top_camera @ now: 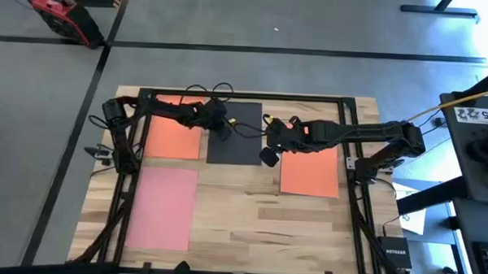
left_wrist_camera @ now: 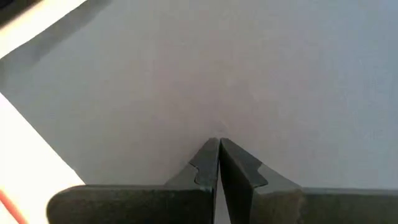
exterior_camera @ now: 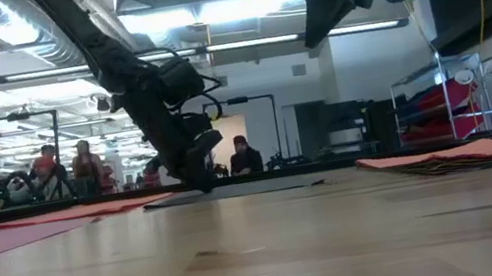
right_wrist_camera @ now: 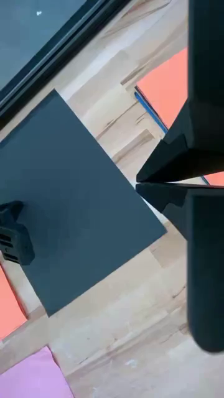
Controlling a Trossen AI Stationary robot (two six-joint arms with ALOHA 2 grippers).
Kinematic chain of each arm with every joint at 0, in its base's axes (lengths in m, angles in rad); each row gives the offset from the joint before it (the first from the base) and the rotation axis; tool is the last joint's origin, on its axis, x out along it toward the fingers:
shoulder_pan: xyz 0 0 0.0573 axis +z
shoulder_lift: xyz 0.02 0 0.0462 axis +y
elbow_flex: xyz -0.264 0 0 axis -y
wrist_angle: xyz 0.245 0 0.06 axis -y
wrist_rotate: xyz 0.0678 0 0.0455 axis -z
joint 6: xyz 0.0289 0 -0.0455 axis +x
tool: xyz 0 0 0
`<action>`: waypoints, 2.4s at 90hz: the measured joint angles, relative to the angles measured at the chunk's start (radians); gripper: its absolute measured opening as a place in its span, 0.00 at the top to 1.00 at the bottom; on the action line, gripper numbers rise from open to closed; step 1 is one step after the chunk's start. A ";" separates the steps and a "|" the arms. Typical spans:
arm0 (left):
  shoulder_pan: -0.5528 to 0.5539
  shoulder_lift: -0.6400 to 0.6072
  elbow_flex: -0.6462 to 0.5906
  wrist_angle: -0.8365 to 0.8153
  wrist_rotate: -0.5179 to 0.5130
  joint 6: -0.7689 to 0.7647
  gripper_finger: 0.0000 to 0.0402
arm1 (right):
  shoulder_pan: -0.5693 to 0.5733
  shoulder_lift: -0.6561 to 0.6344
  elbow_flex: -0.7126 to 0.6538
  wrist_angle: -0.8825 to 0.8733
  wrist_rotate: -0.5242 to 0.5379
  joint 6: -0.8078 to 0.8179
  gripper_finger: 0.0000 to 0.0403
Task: Organize paper
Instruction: Move the black color paper to the top center of the table, then stack the orange color paper on top of the other orange color paper
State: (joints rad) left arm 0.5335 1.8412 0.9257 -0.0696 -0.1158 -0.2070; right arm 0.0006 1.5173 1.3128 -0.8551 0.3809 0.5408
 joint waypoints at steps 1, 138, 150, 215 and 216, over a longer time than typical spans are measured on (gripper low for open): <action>0.000 0.000 0.000 0.000 0.000 0.000 1.00 | 0.000 0.000 0.000 0.000 0.000 0.000 1.00; -0.204 -0.101 -0.119 0.821 0.536 -0.535 1.00 | 0.302 -0.299 -0.664 0.400 -0.305 -0.032 0.76; -0.229 -0.101 -0.144 0.811 0.521 -0.537 1.00 | 0.300 -0.215 -0.670 0.426 -0.302 -0.080 0.66; -0.251 -0.101 -0.150 0.761 0.493 -0.522 1.00 | 0.301 -0.032 -0.669 0.510 -0.288 -0.152 0.82; -0.251 -0.101 -0.150 0.761 0.493 -0.523 1.00 | 0.301 -0.032 -0.668 0.509 -0.288 -0.152 0.83</action>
State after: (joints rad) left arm 0.2824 1.7401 0.7753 0.6919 0.3771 -0.7295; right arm 0.3012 1.4849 0.6449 -0.3461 0.0930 0.3892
